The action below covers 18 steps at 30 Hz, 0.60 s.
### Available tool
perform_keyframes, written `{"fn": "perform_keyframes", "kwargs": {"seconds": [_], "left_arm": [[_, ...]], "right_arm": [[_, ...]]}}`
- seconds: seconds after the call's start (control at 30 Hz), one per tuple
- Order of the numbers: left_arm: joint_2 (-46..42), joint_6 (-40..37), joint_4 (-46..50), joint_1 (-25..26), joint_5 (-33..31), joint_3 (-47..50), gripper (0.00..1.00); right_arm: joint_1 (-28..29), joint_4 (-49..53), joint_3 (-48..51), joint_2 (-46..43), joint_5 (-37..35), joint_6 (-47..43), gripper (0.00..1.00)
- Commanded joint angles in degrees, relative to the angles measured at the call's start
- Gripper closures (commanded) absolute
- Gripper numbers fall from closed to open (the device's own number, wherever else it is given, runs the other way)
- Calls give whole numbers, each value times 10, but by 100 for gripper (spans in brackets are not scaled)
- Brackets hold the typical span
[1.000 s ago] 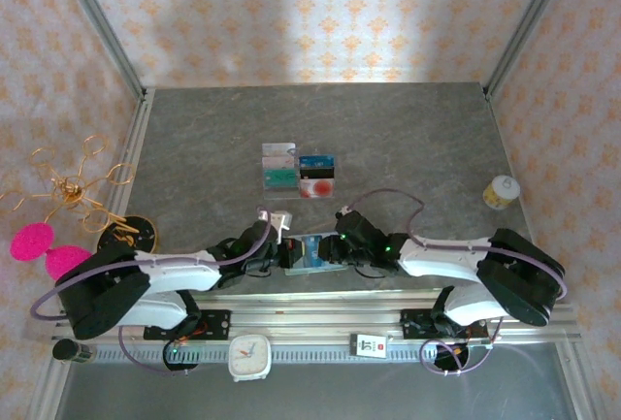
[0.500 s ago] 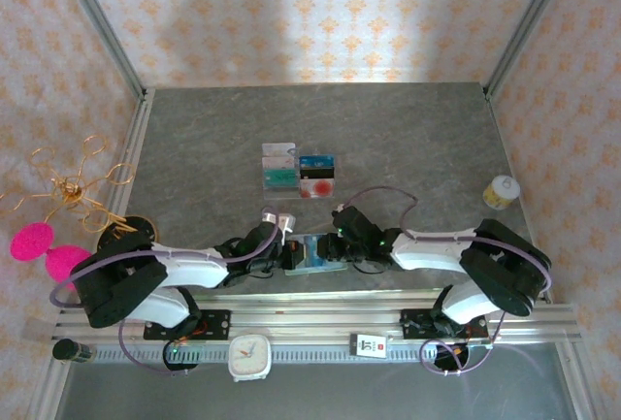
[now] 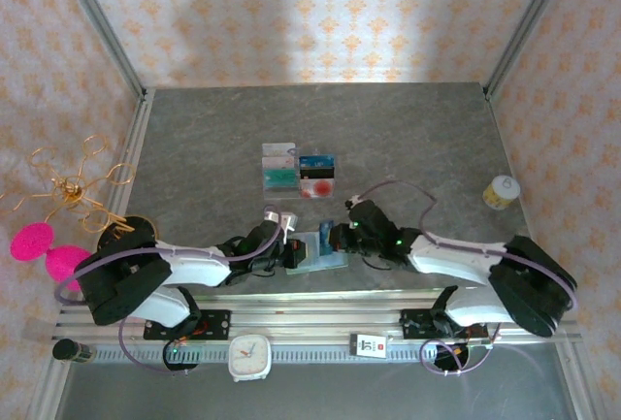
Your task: Take the credit cards out of the card holder
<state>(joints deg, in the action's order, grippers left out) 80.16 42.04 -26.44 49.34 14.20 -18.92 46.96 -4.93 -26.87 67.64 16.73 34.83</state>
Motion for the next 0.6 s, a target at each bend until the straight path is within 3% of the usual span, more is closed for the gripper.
{"fn": "perform_keyframes", "kwargs": {"seconds": [0.0,0.07,0.23,0.37,0.43,0.57], "left_arm": [[-23,-17,27,-8,5,-10,100],[-47,-16,38,-11,7,-23,99],[-123,-16,75,-14,-5,-48,52],[-170,-24,114,-17,-24,-59,31],[-192,-27,135,-19,-31,-62,4],[-228,-31,179,-29,-50,-66,1]], "right_arm": [[-4,36,-24,-60,-27,-79,100],[-9,51,-60,-79,-30,-125,100],[-38,69,-175,-60,-31,-257,100],[-76,71,-256,-14,32,-369,100],[-93,80,-298,13,65,-413,100],[-102,122,-382,75,107,-528,100]]}}
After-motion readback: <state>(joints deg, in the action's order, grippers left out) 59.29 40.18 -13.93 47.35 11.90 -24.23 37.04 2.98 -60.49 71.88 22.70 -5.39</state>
